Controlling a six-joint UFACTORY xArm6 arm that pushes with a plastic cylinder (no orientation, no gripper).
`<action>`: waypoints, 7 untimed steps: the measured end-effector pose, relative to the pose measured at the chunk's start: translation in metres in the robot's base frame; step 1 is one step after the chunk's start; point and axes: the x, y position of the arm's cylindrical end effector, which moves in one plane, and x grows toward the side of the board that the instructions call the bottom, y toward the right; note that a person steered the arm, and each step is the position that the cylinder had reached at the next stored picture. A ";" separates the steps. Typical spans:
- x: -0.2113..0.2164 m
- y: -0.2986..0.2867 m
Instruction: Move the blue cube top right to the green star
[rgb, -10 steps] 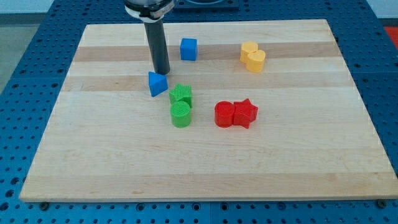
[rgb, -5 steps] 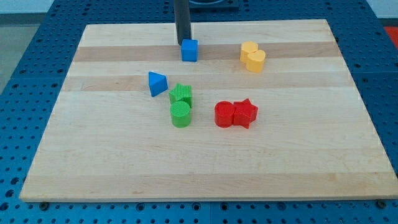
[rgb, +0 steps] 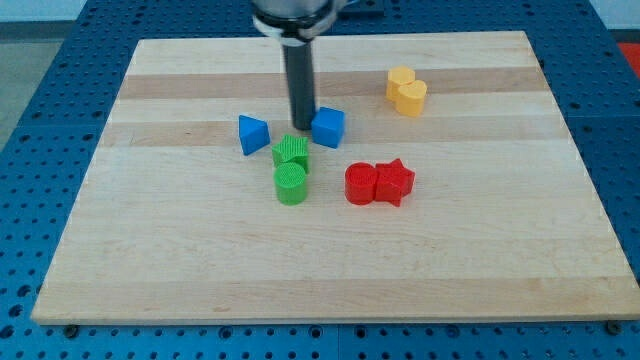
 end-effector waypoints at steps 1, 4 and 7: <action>0.000 0.013; -0.054 0.021; 0.014 0.057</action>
